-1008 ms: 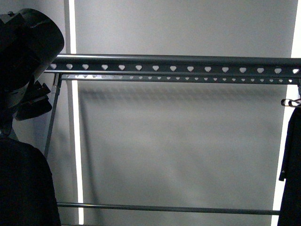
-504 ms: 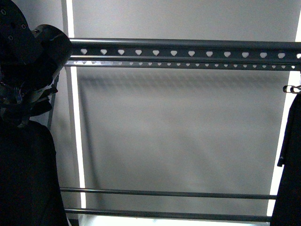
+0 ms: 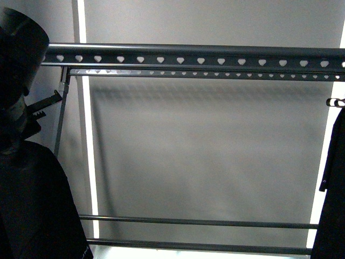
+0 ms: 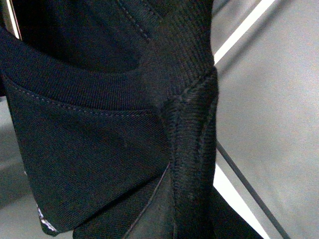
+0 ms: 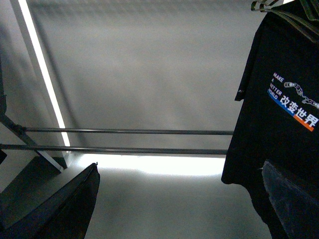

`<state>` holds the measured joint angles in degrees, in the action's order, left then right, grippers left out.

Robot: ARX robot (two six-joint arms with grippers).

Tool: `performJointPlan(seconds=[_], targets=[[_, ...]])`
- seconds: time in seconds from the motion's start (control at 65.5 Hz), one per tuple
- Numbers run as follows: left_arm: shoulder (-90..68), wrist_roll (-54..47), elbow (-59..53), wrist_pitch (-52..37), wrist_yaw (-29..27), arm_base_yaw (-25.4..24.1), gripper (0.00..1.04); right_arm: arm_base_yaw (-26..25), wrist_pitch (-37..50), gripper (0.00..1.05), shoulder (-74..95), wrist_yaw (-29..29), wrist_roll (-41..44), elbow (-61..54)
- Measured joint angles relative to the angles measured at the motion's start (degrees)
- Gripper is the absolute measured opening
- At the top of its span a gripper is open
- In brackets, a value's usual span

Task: Hang clothes on hanger

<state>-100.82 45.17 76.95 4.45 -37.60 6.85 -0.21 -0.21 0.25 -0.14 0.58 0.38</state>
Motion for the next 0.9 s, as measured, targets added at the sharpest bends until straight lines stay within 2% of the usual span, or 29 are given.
performJointPlan(seconds=[0.229,0.382,0.458,0.55,0.565,0.626,0.687,0.748,0.809,0.901], targets=[[14.45,-14.38,-14.86,-7.30,11.98,2.23,0.04,0.00,0.00,0.97,0.00,0.02,0.00,0.00],[24.59,-23.61,-23.96,-10.12,25.94,1.62,0.04,0.00,0.00,0.97,0.00,0.04,0.00,0.00],[29.51,-31.32,-27.21,-11.43,38.99,-0.15,0.04,0.00,0.00,0.97,0.00,0.02,-0.02,0.00],[31.91,-42.88,-26.45,-9.55,61.35,-3.67,0.04,0.00,0.00,0.97,0.00,0.02,-0.02,0.00],[31.63,-45.70,-25.94,-10.05,67.12,-4.92,0.04,0.00,0.00,0.97,0.00,0.02,-0.02,0.00],[28.65,-57.37,-22.23,-8.85,81.40,-8.35,0.04,0.00,0.00,0.97,0.00,0.04,0.00,0.00],[23.41,-68.13,-17.77,-13.73,89.53,-10.60,0.04,0.00,0.00,0.97,0.00,0.02,0.00,0.00],[17.92,-77.35,-12.66,-18.67,91.30,-10.97,0.04,0.00,0.00,0.97,0.00,0.02,-0.02,0.00],[13.79,-83.12,-8.59,-22.60,89.81,-10.25,0.04,0.00,0.00,0.97,0.00,0.02,-0.02,0.00],[10.29,-88.00,-4.11,-23.47,86.95,-8.37,0.04,0.00,0.00,0.97,0.00,0.02,0.00,0.00]])
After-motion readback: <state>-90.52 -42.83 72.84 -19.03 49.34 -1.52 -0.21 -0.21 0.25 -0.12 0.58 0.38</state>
